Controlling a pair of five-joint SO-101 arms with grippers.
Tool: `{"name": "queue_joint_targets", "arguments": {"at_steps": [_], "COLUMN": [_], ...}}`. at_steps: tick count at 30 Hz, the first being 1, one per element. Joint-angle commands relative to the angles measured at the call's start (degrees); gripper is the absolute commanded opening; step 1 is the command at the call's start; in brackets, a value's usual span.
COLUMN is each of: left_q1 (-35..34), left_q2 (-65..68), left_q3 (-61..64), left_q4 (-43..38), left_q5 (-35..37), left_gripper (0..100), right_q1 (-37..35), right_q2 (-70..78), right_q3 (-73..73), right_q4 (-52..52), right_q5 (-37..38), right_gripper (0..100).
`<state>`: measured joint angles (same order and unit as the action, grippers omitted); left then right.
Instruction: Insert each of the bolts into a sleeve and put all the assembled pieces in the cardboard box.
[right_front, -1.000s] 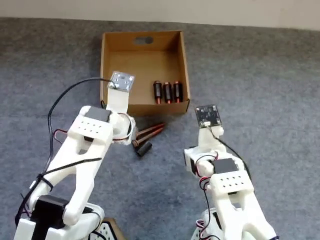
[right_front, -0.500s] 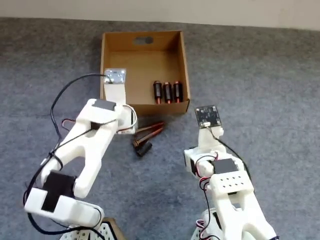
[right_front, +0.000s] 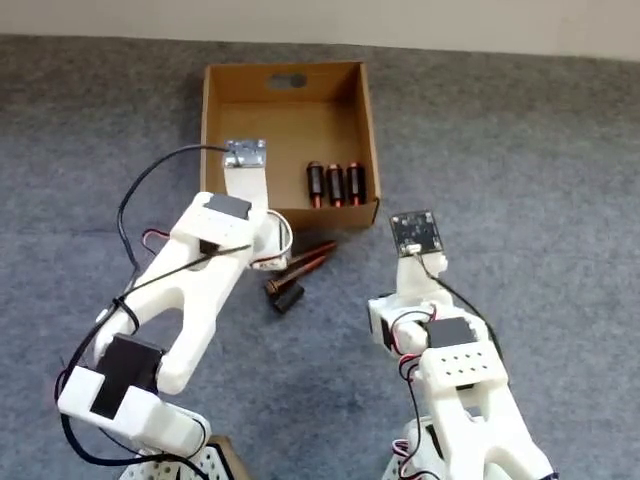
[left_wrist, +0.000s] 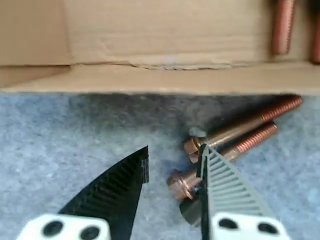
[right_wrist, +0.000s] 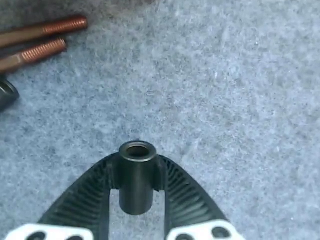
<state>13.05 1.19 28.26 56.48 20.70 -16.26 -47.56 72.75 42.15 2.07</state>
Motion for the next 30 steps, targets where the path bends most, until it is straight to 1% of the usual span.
{"name": "queue_joint_targets", "arguments": {"at_steps": [1,12,20,25,28,30], "left_q1": [2.59,3.38,3.3,1.45,1.27,1.27], "left_q2": [-0.22,-0.48,-0.04,-0.04,-0.04,-0.04], "left_q3": [-2.42,-5.93,-3.47,-3.12,-0.48,2.15], "left_q4": [0.35,0.79,0.26,-0.09,-2.29,-5.36], "left_q5": [0.26,0.44,0.44,0.44,0.44,0.44], "left_gripper": [19,19,19,19,19,19], "right_q1": [0.4,0.4,0.4,0.48,0.57,0.57], "right_q2": [-1.19,-1.19,-1.19,-1.19,-1.19,-1.19], "right_q3": [-0.31,-0.22,-0.22,-0.22,-0.22,-0.22], "right_q4": [-1.01,-1.01,-1.01,-1.01,-1.01,-1.01], "right_q5": [-0.35,-0.35,-0.35,-0.35,-0.35,-0.35], "right_gripper": [0.5,0.5,0.5,0.5,0.5,0.5]}}
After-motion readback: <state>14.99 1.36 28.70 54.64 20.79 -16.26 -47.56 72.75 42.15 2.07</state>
